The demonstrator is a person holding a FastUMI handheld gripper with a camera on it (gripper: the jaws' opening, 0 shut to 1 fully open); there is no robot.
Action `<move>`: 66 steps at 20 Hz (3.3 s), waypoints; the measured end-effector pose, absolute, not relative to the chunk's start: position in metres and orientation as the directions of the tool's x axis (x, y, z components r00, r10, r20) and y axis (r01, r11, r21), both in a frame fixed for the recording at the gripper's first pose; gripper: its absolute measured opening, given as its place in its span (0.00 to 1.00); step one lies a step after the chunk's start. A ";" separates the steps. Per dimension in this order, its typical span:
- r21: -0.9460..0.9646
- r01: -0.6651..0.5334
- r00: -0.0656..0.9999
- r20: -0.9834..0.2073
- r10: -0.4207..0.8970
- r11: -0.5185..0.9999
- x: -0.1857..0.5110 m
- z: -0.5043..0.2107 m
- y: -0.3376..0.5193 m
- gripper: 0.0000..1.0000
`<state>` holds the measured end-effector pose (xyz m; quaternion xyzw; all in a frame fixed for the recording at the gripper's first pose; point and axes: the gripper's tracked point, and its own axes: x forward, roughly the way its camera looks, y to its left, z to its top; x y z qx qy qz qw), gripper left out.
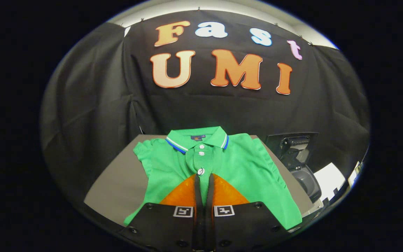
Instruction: Put the clothes into the washing machine and then close the washing machine lid.
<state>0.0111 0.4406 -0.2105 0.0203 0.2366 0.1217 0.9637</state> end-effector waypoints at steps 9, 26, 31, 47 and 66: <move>0.193 -0.242 0.938 -0.204 0.280 0.951 0.023 -0.110 0.417 0.08; 0.173 -0.339 0.941 0.052 0.335 0.925 0.085 -0.012 0.195 0.08; 0.156 -0.315 0.948 0.007 0.318 0.936 0.117 -0.034 0.108 0.08; 0.180 -0.269 0.849 -0.420 0.321 0.946 0.186 -0.316 0.037 0.08; 0.154 -0.158 0.506 -0.836 0.213 0.975 0.193 -0.573 0.048 0.08</move>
